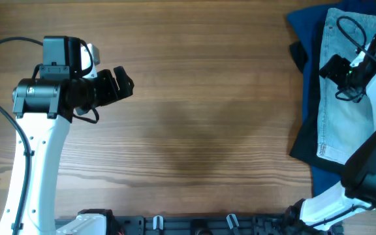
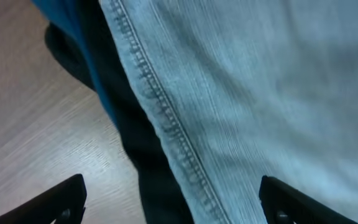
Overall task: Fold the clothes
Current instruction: 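Grasp the denim shorts with the right gripper and drag them to table center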
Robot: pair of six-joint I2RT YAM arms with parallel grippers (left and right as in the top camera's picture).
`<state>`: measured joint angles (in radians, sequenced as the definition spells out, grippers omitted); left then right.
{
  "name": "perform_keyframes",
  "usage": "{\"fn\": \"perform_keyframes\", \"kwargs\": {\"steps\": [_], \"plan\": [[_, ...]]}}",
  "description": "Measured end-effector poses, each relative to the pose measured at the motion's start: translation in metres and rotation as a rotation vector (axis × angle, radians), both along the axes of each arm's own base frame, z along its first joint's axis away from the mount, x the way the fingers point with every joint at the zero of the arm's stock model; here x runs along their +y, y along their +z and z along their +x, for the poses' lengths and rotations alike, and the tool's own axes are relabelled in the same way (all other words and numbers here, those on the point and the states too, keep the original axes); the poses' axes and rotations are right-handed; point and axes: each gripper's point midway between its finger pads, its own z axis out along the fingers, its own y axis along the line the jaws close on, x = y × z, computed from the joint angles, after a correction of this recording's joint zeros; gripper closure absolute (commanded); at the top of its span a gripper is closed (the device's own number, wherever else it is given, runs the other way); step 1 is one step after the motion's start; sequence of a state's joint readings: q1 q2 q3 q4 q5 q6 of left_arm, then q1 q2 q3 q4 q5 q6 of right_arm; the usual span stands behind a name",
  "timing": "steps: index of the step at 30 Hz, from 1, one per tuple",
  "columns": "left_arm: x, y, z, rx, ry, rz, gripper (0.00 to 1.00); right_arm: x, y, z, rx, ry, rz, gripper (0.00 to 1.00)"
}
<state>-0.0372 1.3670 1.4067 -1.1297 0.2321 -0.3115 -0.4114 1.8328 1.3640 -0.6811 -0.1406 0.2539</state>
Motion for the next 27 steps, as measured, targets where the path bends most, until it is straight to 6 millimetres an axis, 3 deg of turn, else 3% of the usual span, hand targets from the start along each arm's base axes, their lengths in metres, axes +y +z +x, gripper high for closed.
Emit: {"fn": "perform_keyframes", "kwargs": {"steps": [7, 10, 13, 15, 20, 21, 23, 27], "plan": [[0.0, -0.001, -0.002, 0.007, 0.0, 0.0, 0.01, 0.0, -0.049, -0.004, 0.106, -0.013, 0.043, 0.34], [0.0, -0.002, -0.004, 0.017, 0.0, 0.001, 0.02, -0.002, -0.054, -0.006, 0.122, -0.019, 0.031, 0.51], [0.0, -0.002, -0.004, 0.019, 0.0, 0.001, 0.01, -0.009, -0.055, -0.01, 0.145, -0.036, -0.006, 0.85], [0.0, -0.003, -0.006, 0.029, 0.0, 0.001, 0.01, -0.012, -0.056, -0.013, 0.159, -0.045, -0.021, 0.96], [0.0, -0.004, -0.008, 0.037, 0.0, 0.002, 0.07, -0.012, -0.054, -0.015, 0.161, -0.059, -0.019, 0.96], [0.0, -0.004, -0.008, 0.036, -0.001, 0.002, 0.09, -0.011, -0.048, -0.014, 0.147, -0.058, -0.017, 0.96], [0.001, -0.004, -0.008, 0.036, -0.001, 0.008, 0.11, -0.011, -0.016, -0.011, 0.074, -0.056, -0.028, 0.96], [0.003, -0.004, -0.007, 0.032, 0.003, 0.017, 0.12, 0.006, 0.095, -0.006, -0.213, -0.007, -0.053, 0.96]]}}
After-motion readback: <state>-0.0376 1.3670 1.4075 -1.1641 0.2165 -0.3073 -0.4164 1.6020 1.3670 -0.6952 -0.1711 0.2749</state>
